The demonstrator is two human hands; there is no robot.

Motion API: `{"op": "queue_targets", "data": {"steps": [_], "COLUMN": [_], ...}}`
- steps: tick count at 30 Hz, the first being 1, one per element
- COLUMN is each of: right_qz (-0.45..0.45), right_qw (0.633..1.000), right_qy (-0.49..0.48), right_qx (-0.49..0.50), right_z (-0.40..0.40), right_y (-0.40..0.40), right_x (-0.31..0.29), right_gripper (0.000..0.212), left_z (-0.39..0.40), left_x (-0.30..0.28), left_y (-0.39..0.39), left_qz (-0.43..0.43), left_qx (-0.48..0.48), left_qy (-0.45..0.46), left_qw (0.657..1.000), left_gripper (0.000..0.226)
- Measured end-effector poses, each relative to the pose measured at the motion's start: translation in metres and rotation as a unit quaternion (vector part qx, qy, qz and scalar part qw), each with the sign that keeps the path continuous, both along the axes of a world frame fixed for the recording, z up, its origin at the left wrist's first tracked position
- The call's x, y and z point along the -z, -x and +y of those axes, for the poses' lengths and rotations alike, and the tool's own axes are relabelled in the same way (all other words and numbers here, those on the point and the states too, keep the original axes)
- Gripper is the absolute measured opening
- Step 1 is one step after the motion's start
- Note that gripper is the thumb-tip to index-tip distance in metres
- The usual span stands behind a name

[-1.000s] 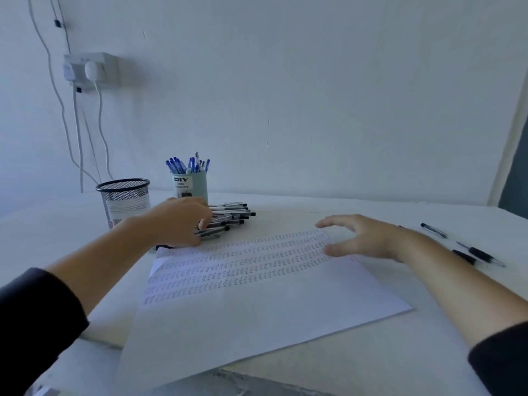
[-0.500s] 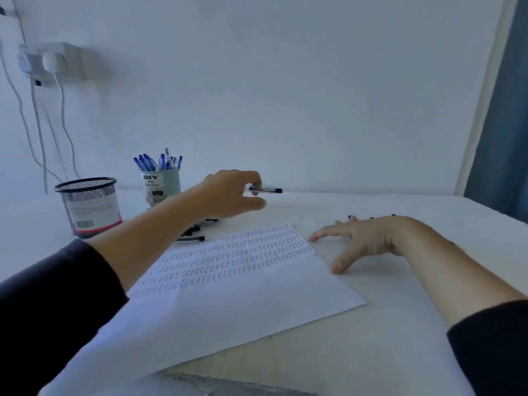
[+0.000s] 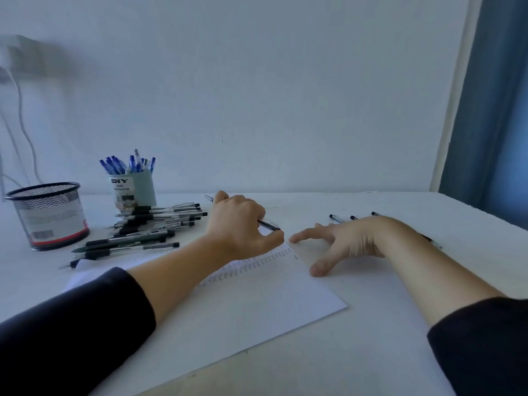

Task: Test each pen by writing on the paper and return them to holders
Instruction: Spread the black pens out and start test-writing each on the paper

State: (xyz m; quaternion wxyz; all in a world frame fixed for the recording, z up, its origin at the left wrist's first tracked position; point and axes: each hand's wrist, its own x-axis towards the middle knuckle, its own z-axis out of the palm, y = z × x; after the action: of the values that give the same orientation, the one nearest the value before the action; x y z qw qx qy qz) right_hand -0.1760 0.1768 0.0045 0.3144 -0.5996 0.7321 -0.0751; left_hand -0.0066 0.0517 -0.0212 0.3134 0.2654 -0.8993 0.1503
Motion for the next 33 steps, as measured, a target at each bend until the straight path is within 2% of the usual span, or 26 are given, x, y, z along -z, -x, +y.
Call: {"op": "queue_targets", "data": {"steps": [3, 5, 6, 7, 10, 12, 13, 14, 16, 17, 19, 20, 22, 27, 31, 33], "right_qz": [-0.002, -0.006, -0.004, 0.000, 0.008, 0.006, 0.004, 0.001, 0.006, 0.010, 0.011, 0.009, 0.002, 0.006, -0.019, -0.022], "right_qw": [1.000, 1.000, 1.000, 1.000, 1.000, 1.000, 1.000, 1.000, 1.000, 1.000, 1.000, 1.000, 1.000, 1.000, 1.000, 1.000], "right_qy": [-0.004, -0.008, -0.008, -0.008, -0.008, -0.008, -0.007, -0.007, -0.008, -0.009, -0.010, -0.011, -0.013, -0.007, -0.007, -0.009], "right_qx": [0.004, 0.005, 0.004, 0.003, -0.002, -0.005, -0.007, -0.009, -0.012, -0.013, -0.010, -0.007, -0.003, -0.002, 0.003, 0.004], "right_z": [0.000, 0.002, 0.002, 0.003, 0.004, 0.003, 0.003, 0.003, 0.002, 0.002, 0.001, 0.000, -0.002, -0.004, -0.006, -0.006], "right_y": [-0.001, -0.002, -0.002, -0.003, -0.003, -0.003, -0.003, -0.003, -0.002, -0.001, -0.001, 0.000, 0.001, 0.003, 0.004, 0.004], "right_x": [-0.001, -0.002, -0.002, -0.002, -0.003, -0.003, -0.003, -0.002, -0.002, -0.002, -0.002, -0.002, 0.001, 0.003, 0.005, 0.006], "right_gripper": [0.073, 0.074, 0.074, 0.075, 0.078, 0.077, 0.077, 0.076, 0.076, 0.076, 0.076, 0.076, 0.075, 0.074, 0.065, 0.061], "left_z": [-0.008, -0.007, -0.004, -0.002, 0.011, 0.018, 0.024, 0.029, 0.032, 0.033, 0.035, 0.036, 0.037, 0.042, 0.045, 0.047], "left_x": [0.003, 0.006, 0.006, 0.006, -0.001, -0.004, -0.007, -0.009, -0.012, -0.014, -0.013, -0.011, -0.003, 0.004, 0.004, 0.004], "left_y": [-0.002, -0.001, 0.001, 0.002, 0.003, 0.005, 0.006, 0.007, 0.011, 0.014, 0.018, 0.019, 0.022, 0.024, 0.023, 0.023], "left_qz": [0.027, 0.050, 0.070, 0.094, 0.172, 0.202, 0.211, 0.232, 0.288, 0.309, 0.336, 0.342, 0.345, 0.328, 0.274, 0.256], "left_qx": [0.089, 0.141, 0.163, 0.190, 0.251, 0.237, 0.222, 0.205, 0.191, 0.189, 0.173, 0.161, 0.126, 0.091, 0.062, 0.056], "left_qy": [0.082, 0.068, 0.068, 0.068, -0.010, -0.085, -0.153, -0.244, -0.435, -0.499, -0.570, -0.587, -0.598, -0.594, -0.540, -0.518], "left_qw": [0.992, 0.986, 0.982, 0.975, 0.953, 0.946, 0.939, 0.919, 0.831, 0.787, 0.730, 0.716, 0.713, 0.729, 0.794, 0.814], "left_gripper": [0.049, 0.030, 0.026, 0.033, 0.043, 0.054, 0.062, 0.067, 0.061, 0.055, 0.036, 0.026, 0.015, 0.009, 0.008, 0.009]}}
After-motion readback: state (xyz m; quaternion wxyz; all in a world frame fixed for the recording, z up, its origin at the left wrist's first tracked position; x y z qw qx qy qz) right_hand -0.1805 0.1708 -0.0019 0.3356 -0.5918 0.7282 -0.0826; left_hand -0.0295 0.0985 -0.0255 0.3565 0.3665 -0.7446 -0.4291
